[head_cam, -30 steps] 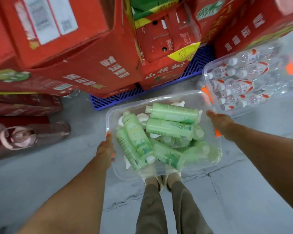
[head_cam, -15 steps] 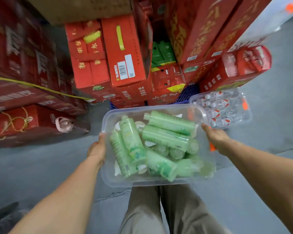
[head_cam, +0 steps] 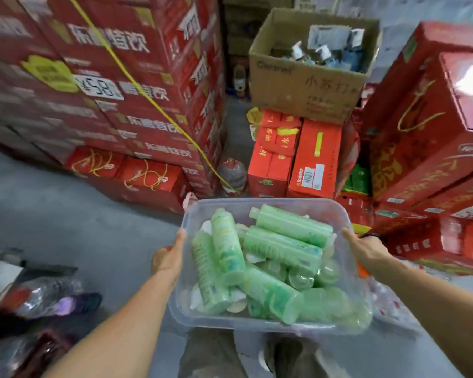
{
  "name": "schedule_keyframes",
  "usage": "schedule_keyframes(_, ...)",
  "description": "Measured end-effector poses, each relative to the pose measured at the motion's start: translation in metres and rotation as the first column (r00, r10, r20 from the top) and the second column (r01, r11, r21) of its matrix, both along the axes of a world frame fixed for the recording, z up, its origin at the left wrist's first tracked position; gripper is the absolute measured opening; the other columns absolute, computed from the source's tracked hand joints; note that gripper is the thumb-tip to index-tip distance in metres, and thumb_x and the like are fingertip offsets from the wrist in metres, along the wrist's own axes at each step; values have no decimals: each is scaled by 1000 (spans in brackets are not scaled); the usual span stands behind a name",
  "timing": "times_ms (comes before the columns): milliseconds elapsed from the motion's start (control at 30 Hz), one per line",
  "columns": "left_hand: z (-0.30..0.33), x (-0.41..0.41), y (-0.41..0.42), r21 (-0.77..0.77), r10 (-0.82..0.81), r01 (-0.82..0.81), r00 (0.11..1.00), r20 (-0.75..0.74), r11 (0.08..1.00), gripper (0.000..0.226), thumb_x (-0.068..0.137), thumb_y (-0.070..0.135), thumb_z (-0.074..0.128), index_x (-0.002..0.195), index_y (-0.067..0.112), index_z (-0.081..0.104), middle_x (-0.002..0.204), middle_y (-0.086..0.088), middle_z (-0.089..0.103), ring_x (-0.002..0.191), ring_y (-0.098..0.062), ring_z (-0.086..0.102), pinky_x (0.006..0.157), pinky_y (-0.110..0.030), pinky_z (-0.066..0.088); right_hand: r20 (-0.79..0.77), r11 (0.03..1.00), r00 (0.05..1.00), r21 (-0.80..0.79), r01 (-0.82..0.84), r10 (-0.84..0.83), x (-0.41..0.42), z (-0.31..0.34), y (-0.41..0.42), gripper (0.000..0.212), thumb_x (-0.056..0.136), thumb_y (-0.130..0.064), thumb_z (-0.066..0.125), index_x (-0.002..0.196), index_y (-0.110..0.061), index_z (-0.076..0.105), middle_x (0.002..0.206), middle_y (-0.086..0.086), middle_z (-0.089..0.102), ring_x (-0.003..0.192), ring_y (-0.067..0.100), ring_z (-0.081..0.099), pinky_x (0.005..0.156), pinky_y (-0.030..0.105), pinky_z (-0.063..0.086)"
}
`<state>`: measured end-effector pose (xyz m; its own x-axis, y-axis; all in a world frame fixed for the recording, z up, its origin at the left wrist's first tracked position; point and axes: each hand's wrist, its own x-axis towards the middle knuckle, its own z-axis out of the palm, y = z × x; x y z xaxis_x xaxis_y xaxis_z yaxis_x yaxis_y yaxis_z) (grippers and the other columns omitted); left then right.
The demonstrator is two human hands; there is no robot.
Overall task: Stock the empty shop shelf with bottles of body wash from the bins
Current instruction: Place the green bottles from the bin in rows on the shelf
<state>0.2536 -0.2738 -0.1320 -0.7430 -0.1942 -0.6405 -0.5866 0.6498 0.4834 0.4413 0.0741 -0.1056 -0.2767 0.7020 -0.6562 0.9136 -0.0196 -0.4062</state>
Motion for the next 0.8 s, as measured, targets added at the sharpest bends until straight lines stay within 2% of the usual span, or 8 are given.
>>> schedule_keyframes(133, 4, -27, -65, 38, 164, -165, 986, 14, 986, 99, 63, 93, 36, 106, 10, 67, 115, -16, 65, 103, -36, 62, 96, -47, 50, 16, 989, 989, 20, -145, 144, -76, 17, -41, 62, 92, -51, 53, 94, 10, 63, 89, 23, 63, 81, 33, 55, 70, 35, 42)
schedule_keyframes(200, 17, -45, -97, 30, 197, -197, 980, 6, 980, 94, 77, 85, 37, 115, 4, 65, 122, -20, 63, 108, -36, 60, 98, -43, 47, 28, 980, 980, 26, -196, 196, -117, 18, -68, 65, 91, -52, 54, 102, 11, 64, 102, 27, 64, 87, 35, 58, 75, 37, 44)
schedule_keyframes(267, 20, -67, -135, 18, 227, -227, 974, -22, 974, 83, 89, 73, 36, 117, 0, 64, 123, -21, 61, 105, -35, 59, 91, -37, 45, 33, 972, 972, 19, -233, 232, -160, 20, -100, 66, 89, -54, 55, 105, 9, 63, 102, 24, 63, 90, 35, 60, 77, 39, 47)
schedule_keyframes(367, 19, -96, -196, 6, 320, -320, 947, -12, 947, 79, 92, 68, 39, 122, 0, 62, 129, -22, 59, 115, -37, 57, 98, -40, 45, 40, 946, 946, 19, -323, 322, -226, 20, -152, 67, 88, -54, 56, 109, 9, 62, 100, 22, 62, 88, 35, 59, 72, 36, 45)
schedule_keyframes(567, 29, -156, -303, -61, 469, -468, 883, -3, 881, 94, 85, 79, 31, 126, -1, 59, 133, -24, 56, 121, -38, 54, 107, -46, 39, -12, 878, 878, 19, -478, 478, -349, 20, -257, 56, 89, -52, 58, 77, 2, 64, 73, 15, 59, 71, 30, 57, 70, 36, 46)
schedule_keyframes(667, 38, -190, -347, -33, 546, -547, 837, -17, 837, 93, 86, 77, 35, 133, -1, 53, 140, -25, 50, 126, -40, 50, 109, -49, 37, -30, 846, 845, 28, -533, 534, -404, 21, -304, 67, 91, -57, 51, 103, 8, 64, 94, 20, 61, 86, 34, 58, 77, 37, 45)
schedule_keyframes(733, 41, -213, -373, -13, 582, -584, 811, -50, 812, 93, 81, 80, 38, 130, 2, 57, 134, -25, 55, 120, -41, 55, 105, -51, 42, -37, 824, 823, 47, -565, 567, -444, 26, -332, 76, 93, -60, 40, 121, 8, 56, 113, 27, 58, 102, 39, 57, 84, 37, 43)
schedule_keyframes(800, 23, -235, -407, -44, 614, -619, 784, -93, 784, 116, 60, 95, 28, 122, 4, 63, 122, -23, 63, 109, -39, 61, 100, -50, 47, -35, 769, 769, 70, -635, 638, -487, 32, -360, 73, 95, -60, 33, 120, 4, 57, 116, 29, 56, 105, 40, 56, 92, 39, 44)
